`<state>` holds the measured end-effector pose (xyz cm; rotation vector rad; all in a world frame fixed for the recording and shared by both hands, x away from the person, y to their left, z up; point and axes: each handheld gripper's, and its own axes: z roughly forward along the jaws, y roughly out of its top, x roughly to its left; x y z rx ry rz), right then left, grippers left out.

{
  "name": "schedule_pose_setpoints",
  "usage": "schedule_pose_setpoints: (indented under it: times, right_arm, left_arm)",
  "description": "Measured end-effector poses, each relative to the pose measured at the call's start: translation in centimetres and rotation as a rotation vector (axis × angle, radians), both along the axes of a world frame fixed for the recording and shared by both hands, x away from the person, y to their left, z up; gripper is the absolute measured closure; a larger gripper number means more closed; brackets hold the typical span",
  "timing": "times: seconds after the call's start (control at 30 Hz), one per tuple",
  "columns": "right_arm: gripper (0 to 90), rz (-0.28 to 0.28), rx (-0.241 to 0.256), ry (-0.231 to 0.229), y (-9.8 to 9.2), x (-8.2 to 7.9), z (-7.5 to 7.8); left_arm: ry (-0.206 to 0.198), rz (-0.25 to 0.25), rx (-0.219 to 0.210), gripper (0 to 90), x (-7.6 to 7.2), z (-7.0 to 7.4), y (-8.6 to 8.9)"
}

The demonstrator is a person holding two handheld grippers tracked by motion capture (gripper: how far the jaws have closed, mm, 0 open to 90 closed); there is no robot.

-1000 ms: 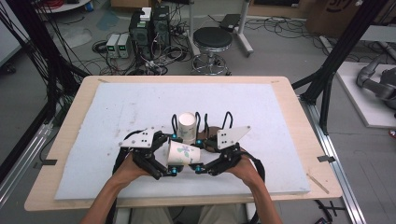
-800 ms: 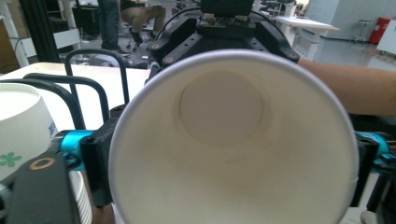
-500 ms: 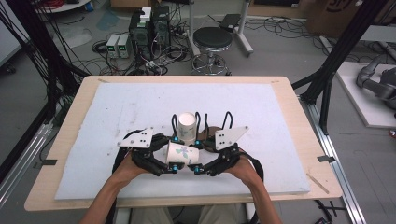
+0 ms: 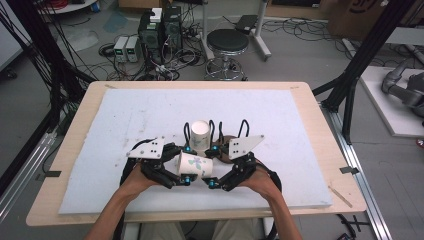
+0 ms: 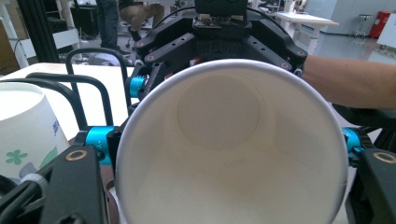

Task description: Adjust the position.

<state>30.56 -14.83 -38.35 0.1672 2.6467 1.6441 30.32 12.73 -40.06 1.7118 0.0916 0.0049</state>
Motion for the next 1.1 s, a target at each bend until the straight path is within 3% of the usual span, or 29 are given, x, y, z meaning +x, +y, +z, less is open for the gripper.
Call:
schedule_pose_setpoints:
  times: [0.17,0.3,0.57,1.1]
  right_arm:
    - [15.6,-0.003,-0.001,-0.003,-0.1,0.0,0.0]
    - [15.6,-0.013,-0.016,-0.010,-0.2,-0.2,0.1]
    - [15.6,-0.085,-0.032,-0.025,-1.6,-0.6,0.0]
    - [15.7,-0.272,-0.026,-0.014,-6.4,-0.7,-1.3]
  left_arm:
    - [0.001,0.009,0.011,29.5,0.0,0.0,0.1]
    - [0.004,0.025,0.048,29.6,-0.2,0.2,0.4]
    - [0.007,0.080,0.203,29.7,-0.2,1.7,1.7]
    - [0.036,0.153,0.400,29.7,1.4,4.1,3.6]
